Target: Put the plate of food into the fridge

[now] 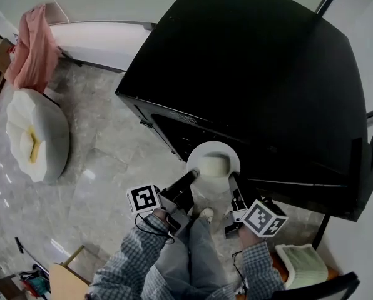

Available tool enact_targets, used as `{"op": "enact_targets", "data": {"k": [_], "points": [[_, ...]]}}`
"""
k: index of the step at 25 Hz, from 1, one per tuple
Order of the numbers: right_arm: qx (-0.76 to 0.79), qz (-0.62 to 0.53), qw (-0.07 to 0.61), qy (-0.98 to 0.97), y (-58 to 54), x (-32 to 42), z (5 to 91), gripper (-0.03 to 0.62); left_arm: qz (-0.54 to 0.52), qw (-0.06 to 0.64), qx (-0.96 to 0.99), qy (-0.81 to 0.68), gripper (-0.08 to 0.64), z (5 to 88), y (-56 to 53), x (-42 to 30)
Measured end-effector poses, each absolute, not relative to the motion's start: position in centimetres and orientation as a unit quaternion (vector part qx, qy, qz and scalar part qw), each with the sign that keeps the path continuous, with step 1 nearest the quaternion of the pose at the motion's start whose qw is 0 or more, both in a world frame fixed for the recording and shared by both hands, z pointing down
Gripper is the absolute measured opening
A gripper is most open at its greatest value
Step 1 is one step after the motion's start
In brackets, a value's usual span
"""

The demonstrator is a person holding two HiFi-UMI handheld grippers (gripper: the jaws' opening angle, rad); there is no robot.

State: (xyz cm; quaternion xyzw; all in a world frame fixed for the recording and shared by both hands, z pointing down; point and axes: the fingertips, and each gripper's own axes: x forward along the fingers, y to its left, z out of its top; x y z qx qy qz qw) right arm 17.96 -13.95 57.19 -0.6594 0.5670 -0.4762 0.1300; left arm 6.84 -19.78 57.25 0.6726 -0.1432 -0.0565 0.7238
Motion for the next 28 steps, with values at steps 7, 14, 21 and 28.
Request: {"op": "enact_targets", "data": {"k": [7, 14, 21, 28], "points": [[-0.674, -0.481, 0.142, 0.542, -15.2, 19.2, 58.5, 0.075, -0.065, 0.726, 0.669, -0.141, 0.020, 58.8, -21.1, 8.1], [-0.692, -0.477, 0.110, 0.531, -16.1, 20.2, 60.0, 0.075, -0.057, 0.727, 0.666, -0.155, 0.020, 60.8, -21.8, 8.7], [-0.700, -0.475, 0.082, 0.527, -16.7, 20.9, 61.4, 0.075, -0.058, 0.730, 0.663, -0.159, 0.021, 61.9, -22.2, 9.5], [-0.704, -0.450, 0.041, 0.548, -17.3, 21.4, 61.5, 0.080, -0.057, 0.723, 0.667, -0.171, 0.020, 62.5, -22.6, 9.7]]}}
